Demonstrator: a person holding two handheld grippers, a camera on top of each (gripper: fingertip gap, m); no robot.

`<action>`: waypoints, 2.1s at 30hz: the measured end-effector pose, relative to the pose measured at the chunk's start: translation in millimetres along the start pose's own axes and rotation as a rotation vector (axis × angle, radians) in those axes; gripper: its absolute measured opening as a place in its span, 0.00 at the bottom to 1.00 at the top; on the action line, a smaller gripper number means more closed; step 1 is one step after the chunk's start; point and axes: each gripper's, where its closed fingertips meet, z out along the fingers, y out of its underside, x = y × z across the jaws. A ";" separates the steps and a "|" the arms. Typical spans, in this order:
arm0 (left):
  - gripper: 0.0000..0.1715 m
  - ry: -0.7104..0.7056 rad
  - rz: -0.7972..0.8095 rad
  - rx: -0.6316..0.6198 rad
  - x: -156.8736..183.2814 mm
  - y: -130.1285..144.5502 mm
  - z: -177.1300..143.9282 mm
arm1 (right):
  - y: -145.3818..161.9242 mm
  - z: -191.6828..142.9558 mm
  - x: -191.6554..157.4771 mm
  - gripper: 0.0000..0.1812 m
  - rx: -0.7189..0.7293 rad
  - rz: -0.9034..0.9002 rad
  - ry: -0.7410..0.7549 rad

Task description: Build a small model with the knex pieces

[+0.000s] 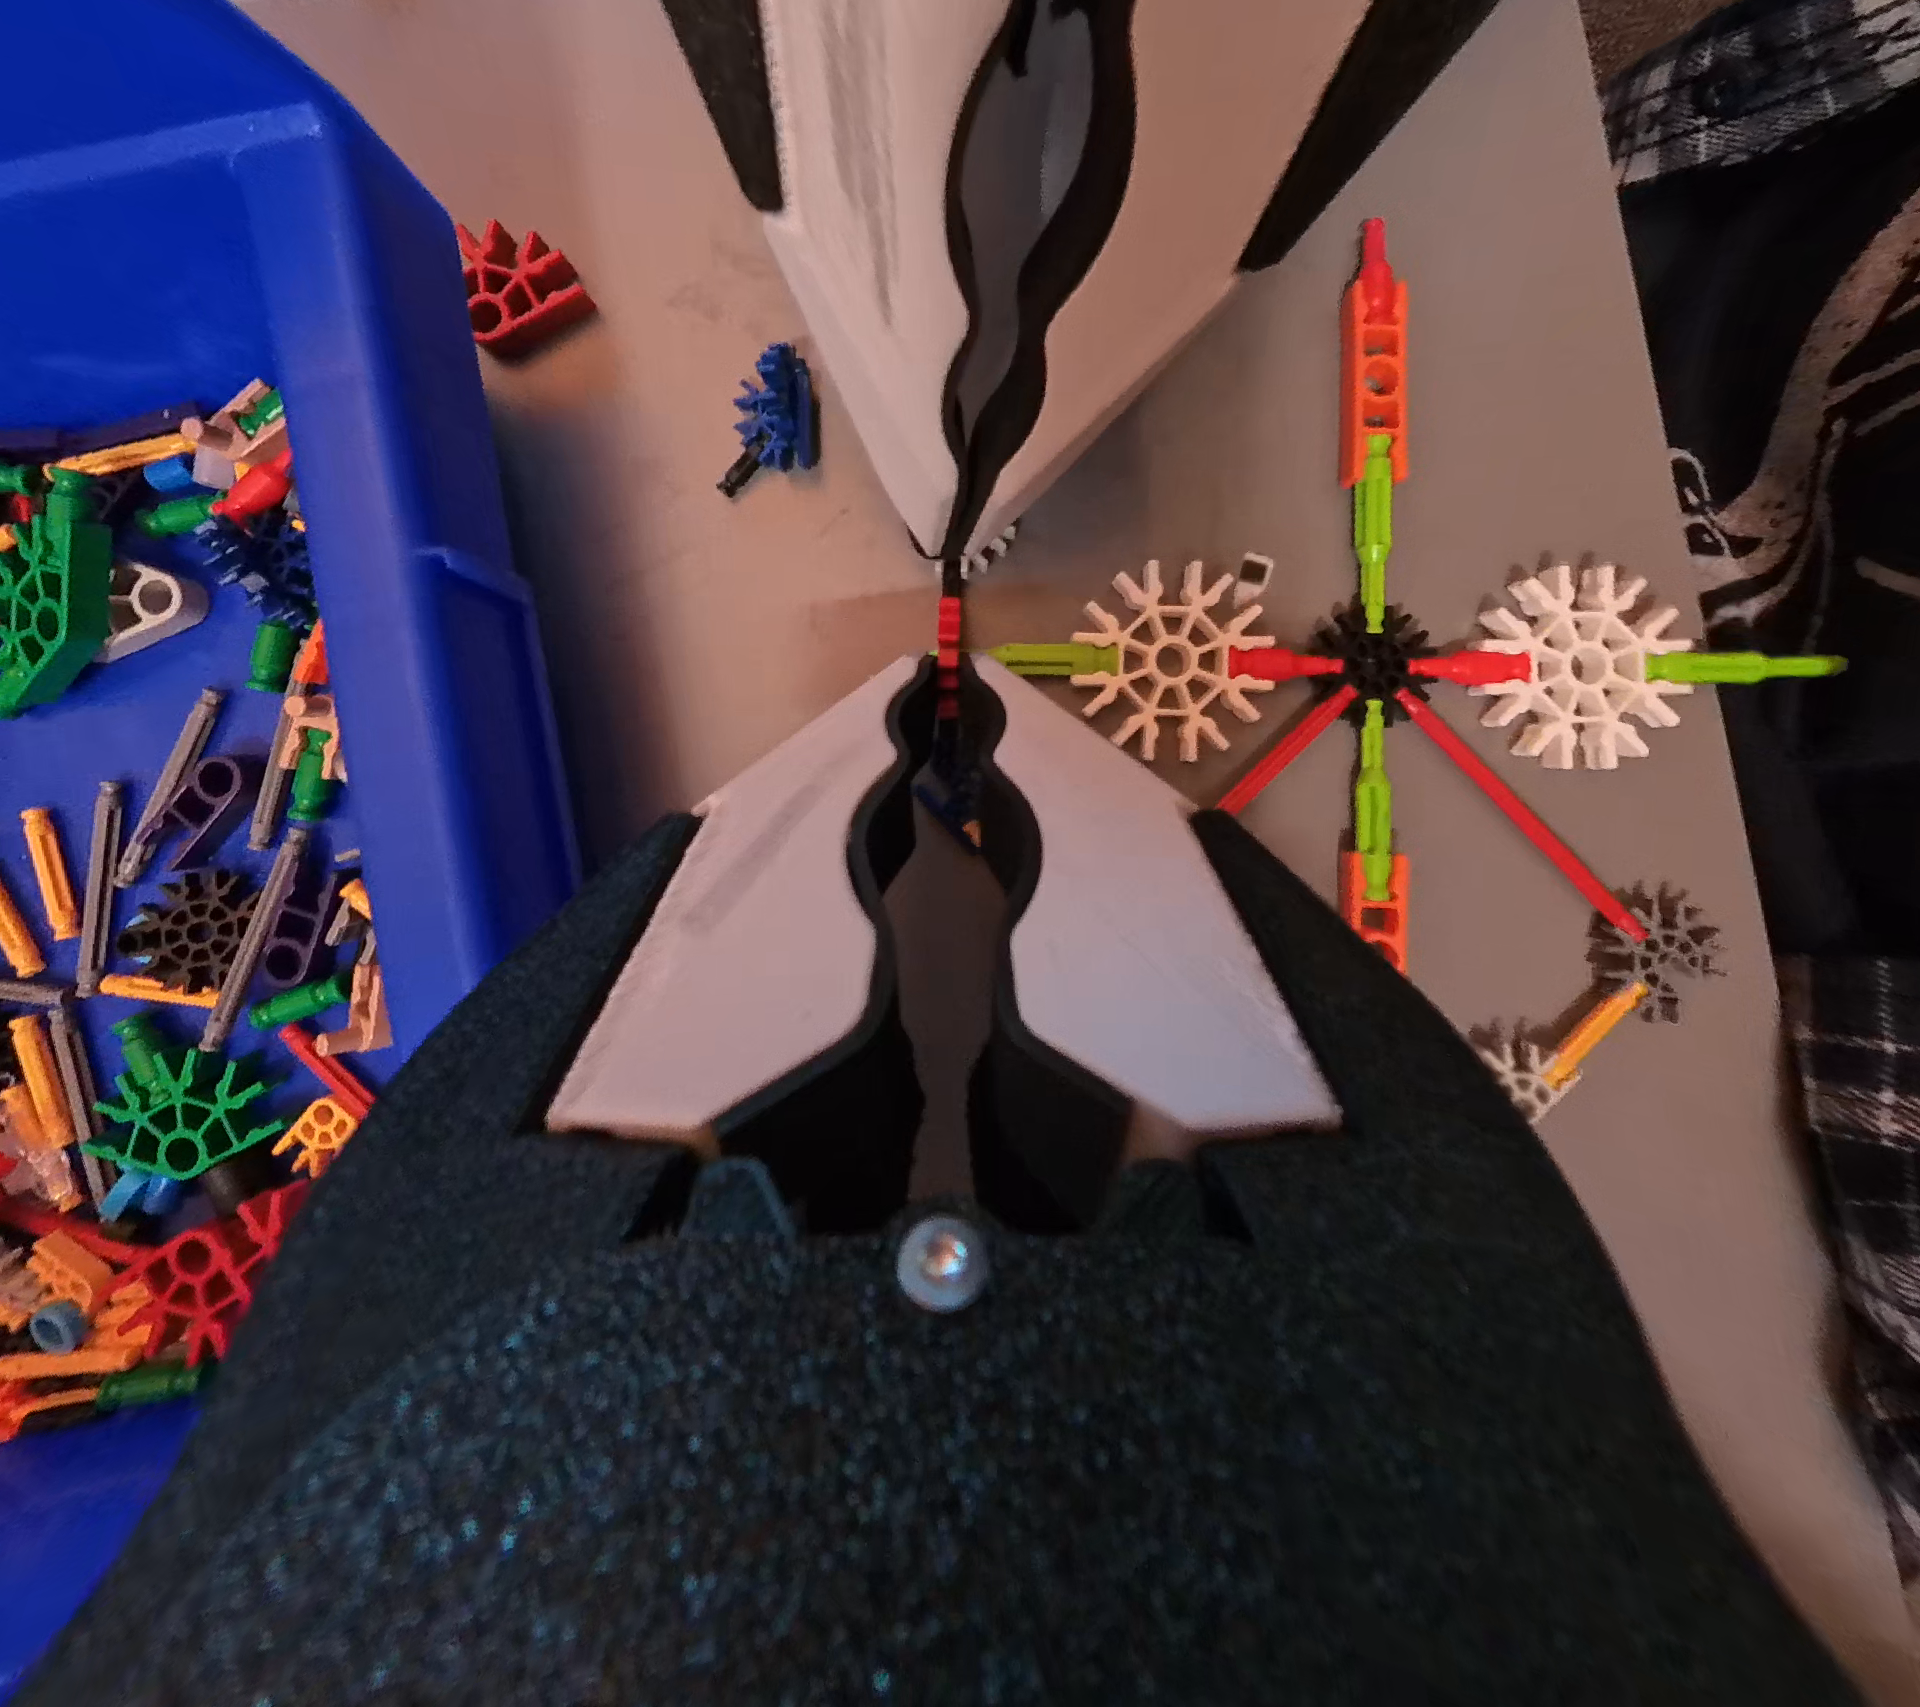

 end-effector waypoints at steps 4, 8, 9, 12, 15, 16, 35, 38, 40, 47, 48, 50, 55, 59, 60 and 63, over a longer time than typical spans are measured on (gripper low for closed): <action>0.02 -0.002 -0.016 0.018 -0.1 -0.8 -0.1 | 0.8 0.6 -0.9 0.00 -0.048 -0.038 -0.006; 0.02 0.001 -0.025 0.029 0.2 -0.4 0.1 | 2.6 1.9 -1.9 0.00 -0.119 -0.068 -0.024; 0.01 0.001 -0.023 0.032 0.5 -0.6 0.1 | 1.2 2.6 -2.3 0.00 -0.118 -0.076 -0.031; 0.02 0.018 -0.062 0.067 0.8 -0.5 0.1 | 0.8 3.4 -2.0 0.00 -0.146 -0.066 -0.055; 0.02 0.009 -0.051 0.071 0.8 -0.3 -0.1 | -0.1 3.7 -2.0 0.00 -0.117 -0.028 -0.088; 0.02 0.008 -0.050 0.069 0.8 -0.1 -0.1 | -0.3 2.9 -2.3 0.00 -0.101 0.001 -0.101; 0.13 -0.218 -0.056 0.167 -6.8 8.9 -109.7 | -1.2 -44.8 -0.7 0.11 0.062 0.104 0.082; 0.13 -0.262 -0.092 0.195 -7.8 18.0 -126.2 | -5.1 -43.8 -2.7 0.11 0.088 0.111 0.083; 0.13 -0.280 -0.108 0.211 -5.6 23.8 -134.1 | -6.9 -42.5 -3.6 0.11 0.094 0.114 0.083; 0.15 -0.367 -0.184 0.269 -2.4 48.4 -168.8 | -14.5 -35.9 -5.0 0.11 0.118 0.122 0.070; 0.15 -0.374 -0.195 0.286 -1.8 50.2 -173.8 | -14.7 -34.5 -4.7 0.11 0.120 0.122 0.068; 0.15 -0.395 -0.204 0.299 -1.5 54.9 -180.5 | -16.3 -32.3 -4.8 0.11 0.128 0.129 0.064; 0.15 -0.399 -0.226 0.314 0.3 64.3 -182.5 | -20.4 -30.1 -7.2 0.11 0.144 0.138 0.057; 0.16 -0.393 -0.246 0.322 2.5 71.2 -181.9 | -18.6 -30.1 -6.8 0.11 0.138 0.141 0.062; 0.17 -0.386 -0.253 0.327 4.7 72.4 -181.6 | -18.1 -30.4 -6.5 0.11 0.138 0.143 0.062; 0.20 -0.347 -0.282 0.344 16.7 77.1 -177.8 | -18.1 -30.9 -6.3 0.11 0.145 0.147 0.063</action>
